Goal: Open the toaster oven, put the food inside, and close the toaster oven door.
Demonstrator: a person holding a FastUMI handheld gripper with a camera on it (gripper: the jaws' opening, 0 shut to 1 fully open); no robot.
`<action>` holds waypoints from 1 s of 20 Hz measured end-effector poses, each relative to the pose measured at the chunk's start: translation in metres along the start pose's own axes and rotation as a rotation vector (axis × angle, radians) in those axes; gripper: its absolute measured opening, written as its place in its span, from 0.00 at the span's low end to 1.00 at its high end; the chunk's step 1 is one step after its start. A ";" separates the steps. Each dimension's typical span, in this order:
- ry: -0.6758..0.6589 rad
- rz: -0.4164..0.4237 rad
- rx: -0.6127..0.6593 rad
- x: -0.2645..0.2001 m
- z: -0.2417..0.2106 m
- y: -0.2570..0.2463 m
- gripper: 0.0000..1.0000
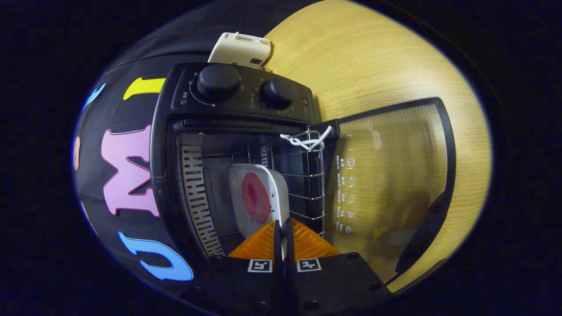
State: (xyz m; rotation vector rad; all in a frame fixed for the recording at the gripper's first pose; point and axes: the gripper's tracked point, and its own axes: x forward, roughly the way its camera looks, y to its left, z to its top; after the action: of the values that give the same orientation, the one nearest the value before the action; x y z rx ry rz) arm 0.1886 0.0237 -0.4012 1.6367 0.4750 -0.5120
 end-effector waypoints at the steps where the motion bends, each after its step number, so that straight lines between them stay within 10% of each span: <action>1: 0.008 0.015 0.000 -0.003 -0.001 0.002 0.09; 4: 0.074 0.019 -0.049 -0.016 -0.015 -0.004 0.11; 9: 0.119 -0.002 -0.254 -0.068 -0.011 -0.004 1.00; 20: -0.025 0.024 -1.243 -0.179 0.060 -0.015 0.98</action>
State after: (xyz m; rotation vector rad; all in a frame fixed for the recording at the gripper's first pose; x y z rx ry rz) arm 0.0303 -0.0368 -0.3157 0.4381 0.5795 -0.1276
